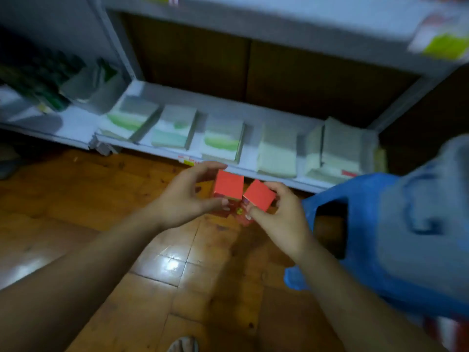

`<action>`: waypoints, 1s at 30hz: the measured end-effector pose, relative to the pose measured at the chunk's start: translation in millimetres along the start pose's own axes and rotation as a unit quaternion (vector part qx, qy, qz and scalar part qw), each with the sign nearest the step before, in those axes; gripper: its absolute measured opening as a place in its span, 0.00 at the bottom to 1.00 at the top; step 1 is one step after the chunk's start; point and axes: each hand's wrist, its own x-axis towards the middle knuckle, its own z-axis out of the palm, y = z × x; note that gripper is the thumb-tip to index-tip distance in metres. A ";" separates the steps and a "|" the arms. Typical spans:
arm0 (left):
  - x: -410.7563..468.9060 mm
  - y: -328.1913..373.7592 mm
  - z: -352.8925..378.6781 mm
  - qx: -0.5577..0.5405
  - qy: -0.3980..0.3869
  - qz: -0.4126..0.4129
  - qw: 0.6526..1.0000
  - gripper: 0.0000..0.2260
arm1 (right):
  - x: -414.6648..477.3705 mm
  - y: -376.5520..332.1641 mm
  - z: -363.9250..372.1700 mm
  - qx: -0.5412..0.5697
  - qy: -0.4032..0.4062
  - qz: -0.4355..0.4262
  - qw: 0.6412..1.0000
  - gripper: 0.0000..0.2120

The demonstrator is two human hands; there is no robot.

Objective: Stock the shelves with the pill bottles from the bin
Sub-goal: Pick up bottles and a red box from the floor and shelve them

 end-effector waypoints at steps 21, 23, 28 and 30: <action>-176.7 694.5 -25.7 -0.263 -0.110 0.225 0.932 0.25 | -304.8 -517.1 -441.8 0.253 0.360 -0.130 0.889 0.20; -195.6 712.2 1.5 -0.212 -0.101 0.261 0.936 0.32 | -328.0 -517.5 -461.3 0.247 0.376 -0.142 0.882 0.20; -223.0 755.7 75.8 -0.194 -0.076 0.301 0.931 0.32 | -382.0 -495.1 -514.2 0.241 0.401 -0.142 0.872 0.21; -230.0 773.4 104.6 -0.196 -0.077 0.309 0.927 0.30 | -399.9 -483.6 -538.3 0.245 0.410 -0.137 0.868 0.21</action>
